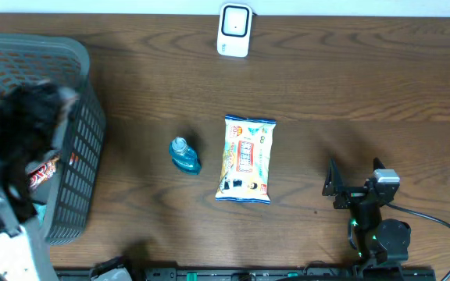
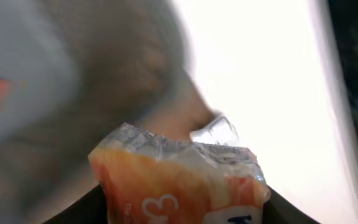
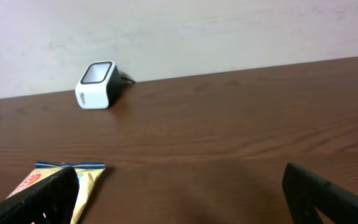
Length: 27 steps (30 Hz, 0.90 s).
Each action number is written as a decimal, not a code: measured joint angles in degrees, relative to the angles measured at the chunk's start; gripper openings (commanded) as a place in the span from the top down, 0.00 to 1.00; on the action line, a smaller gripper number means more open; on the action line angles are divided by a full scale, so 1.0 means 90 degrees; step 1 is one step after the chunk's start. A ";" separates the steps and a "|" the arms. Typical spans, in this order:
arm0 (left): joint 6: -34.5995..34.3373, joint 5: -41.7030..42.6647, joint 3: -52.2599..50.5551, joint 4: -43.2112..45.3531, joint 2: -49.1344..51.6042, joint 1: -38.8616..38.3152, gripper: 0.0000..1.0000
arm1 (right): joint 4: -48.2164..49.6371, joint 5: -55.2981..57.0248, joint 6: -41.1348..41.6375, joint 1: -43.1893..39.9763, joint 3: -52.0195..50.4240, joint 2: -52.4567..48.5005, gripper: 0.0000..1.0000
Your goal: Scan the item barcode
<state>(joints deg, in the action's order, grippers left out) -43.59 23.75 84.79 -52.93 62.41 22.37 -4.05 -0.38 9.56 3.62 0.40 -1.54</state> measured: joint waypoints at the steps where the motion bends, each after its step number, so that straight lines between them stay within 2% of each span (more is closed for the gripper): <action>1: -0.0015 0.0056 0.0000 0.0134 -0.0056 -0.0376 0.43 | 0.0000 0.0000 0.0000 0.0000 0.0000 0.0000 0.01; 4: -0.0063 -0.0061 0.0000 0.0532 -0.0058 -0.1588 0.44 | -0.0002 0.0000 0.0000 0.0000 0.0000 0.0000 0.01; 7: -0.0126 -0.0629 0.0002 0.0663 0.0250 -0.3065 0.44 | 0.0000 0.0000 0.0000 0.0000 0.0000 0.0000 0.01; 12: -0.0102 -0.1379 0.0005 0.1059 0.1377 -0.4894 0.44 | -0.0002 0.0002 0.0000 0.0000 0.0000 0.0000 0.01; 19: 0.0228 -0.1797 0.0005 0.1807 0.3558 -0.6064 0.44 | 0.0000 0.0002 0.0000 0.0000 0.0000 -0.0007 0.01; 23: 0.0330 -0.1851 0.0005 0.1892 0.4663 -0.6207 0.44 | 0.0000 0.0002 0.0000 0.0000 0.0000 -0.0007 0.01; 27: 0.0406 -0.1887 0.0005 0.1892 0.5253 -0.6227 0.43 | 0.0000 0.0002 0.0000 0.0000 0.0000 -0.0007 0.01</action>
<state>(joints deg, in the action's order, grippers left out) -39.94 6.76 84.84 -35.90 109.69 -33.67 -4.05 -0.36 9.56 3.62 0.40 -1.61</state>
